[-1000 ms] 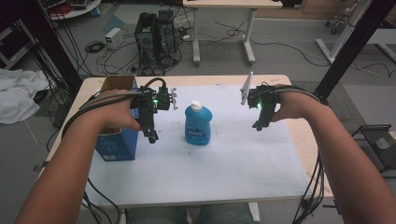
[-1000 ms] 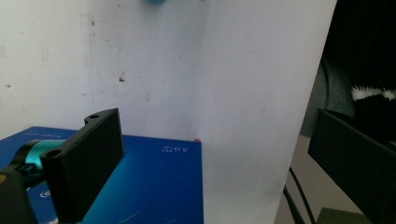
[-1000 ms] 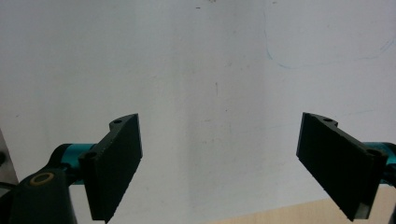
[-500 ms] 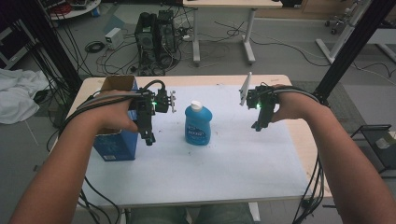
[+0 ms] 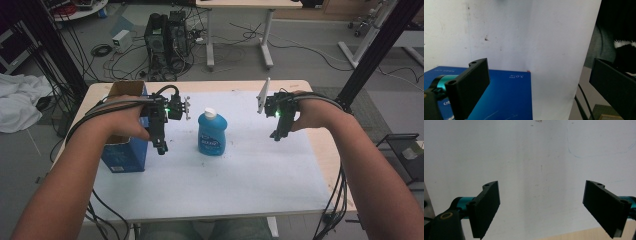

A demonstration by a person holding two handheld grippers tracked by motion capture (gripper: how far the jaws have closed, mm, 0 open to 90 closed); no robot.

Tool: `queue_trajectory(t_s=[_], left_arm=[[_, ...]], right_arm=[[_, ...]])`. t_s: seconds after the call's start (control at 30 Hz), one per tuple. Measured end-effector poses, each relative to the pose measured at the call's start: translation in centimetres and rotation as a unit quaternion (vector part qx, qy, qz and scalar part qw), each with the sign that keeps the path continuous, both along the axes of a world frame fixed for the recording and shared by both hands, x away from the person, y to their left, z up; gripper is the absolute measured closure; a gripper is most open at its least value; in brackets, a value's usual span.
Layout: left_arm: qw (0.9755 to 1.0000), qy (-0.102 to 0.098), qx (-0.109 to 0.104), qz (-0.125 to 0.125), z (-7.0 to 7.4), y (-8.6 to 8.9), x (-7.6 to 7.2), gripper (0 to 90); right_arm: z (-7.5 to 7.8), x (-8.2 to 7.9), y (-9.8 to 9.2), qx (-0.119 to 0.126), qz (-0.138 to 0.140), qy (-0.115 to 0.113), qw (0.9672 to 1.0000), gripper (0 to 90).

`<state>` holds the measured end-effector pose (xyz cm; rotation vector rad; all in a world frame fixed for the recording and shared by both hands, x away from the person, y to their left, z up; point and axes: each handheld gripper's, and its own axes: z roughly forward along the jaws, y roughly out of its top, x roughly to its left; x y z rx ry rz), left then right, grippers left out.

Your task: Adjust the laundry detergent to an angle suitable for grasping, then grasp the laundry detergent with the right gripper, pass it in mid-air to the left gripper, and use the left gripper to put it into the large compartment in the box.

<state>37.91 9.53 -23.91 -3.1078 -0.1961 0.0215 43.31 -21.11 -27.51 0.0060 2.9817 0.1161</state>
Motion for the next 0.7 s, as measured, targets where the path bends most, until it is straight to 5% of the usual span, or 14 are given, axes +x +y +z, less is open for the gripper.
queue_trajectory(t_s=[0.7], left_arm=[[0.9999,0.005,-0.01,-0.007,-0.11,-0.1,-0.11,2.9]], right_arm=[[0.43,-0.36,-0.63,0.003,-0.012,-0.006,0.9999,13.3]])
